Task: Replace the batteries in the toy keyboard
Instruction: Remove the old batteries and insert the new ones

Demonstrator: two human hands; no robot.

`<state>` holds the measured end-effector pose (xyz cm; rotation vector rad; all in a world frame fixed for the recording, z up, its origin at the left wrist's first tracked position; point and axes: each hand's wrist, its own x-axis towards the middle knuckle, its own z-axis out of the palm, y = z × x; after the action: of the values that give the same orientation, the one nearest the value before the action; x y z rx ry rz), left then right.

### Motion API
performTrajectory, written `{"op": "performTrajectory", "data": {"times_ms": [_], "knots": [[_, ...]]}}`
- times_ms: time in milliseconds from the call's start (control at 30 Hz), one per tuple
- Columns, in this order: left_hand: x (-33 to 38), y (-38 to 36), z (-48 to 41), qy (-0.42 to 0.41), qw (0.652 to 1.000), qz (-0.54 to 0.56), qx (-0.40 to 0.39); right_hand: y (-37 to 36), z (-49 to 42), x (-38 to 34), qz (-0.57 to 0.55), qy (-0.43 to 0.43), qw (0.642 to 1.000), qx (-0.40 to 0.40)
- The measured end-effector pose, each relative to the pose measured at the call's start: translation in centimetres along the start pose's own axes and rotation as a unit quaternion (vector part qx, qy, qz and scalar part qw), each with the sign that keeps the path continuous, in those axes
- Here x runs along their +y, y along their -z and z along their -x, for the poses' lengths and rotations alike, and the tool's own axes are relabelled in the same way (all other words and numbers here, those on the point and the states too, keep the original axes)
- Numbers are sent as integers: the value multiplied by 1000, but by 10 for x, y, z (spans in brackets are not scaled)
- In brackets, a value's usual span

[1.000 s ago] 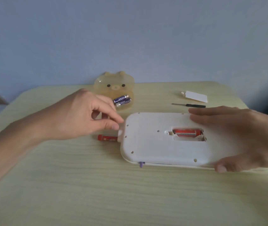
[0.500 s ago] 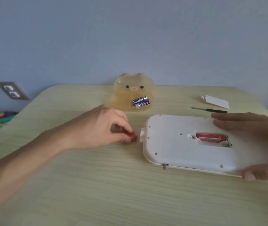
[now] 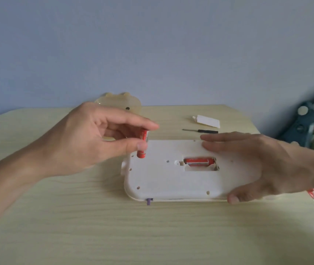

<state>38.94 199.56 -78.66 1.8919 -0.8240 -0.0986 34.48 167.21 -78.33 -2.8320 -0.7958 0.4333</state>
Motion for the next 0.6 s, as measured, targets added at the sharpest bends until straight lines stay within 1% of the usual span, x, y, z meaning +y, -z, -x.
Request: {"op": "performTrajectory", "data": {"times_ms": [100, 167, 300, 433, 467, 533, 600], "knots": [[2, -22, -15, -11, 1000, 15, -10, -6, 7, 15, -61, -36, 997, 14], [0, -34, -23, -16, 1000, -4, -16, -9, 8, 18, -68, -50, 996, 23], [-3, -52, -32, -13, 999, -35, -21, -12, 6, 21, -66, -34, 997, 35], [-6, -59, -36, -39, 996, -64, -41, -14, 5, 23, -74, -34, 996, 33], [-7, -60, -36, -44, 995, -77, -51, -15, 5, 24, -77, -34, 996, 35], [-7, -63, -38, -64, 986, -136, -69, -15, 5, 24, -84, -35, 995, 29], [-4, -69, -37, -68, 979, -179, -74, -16, 4, 25, -76, -28, 996, 27]]}}
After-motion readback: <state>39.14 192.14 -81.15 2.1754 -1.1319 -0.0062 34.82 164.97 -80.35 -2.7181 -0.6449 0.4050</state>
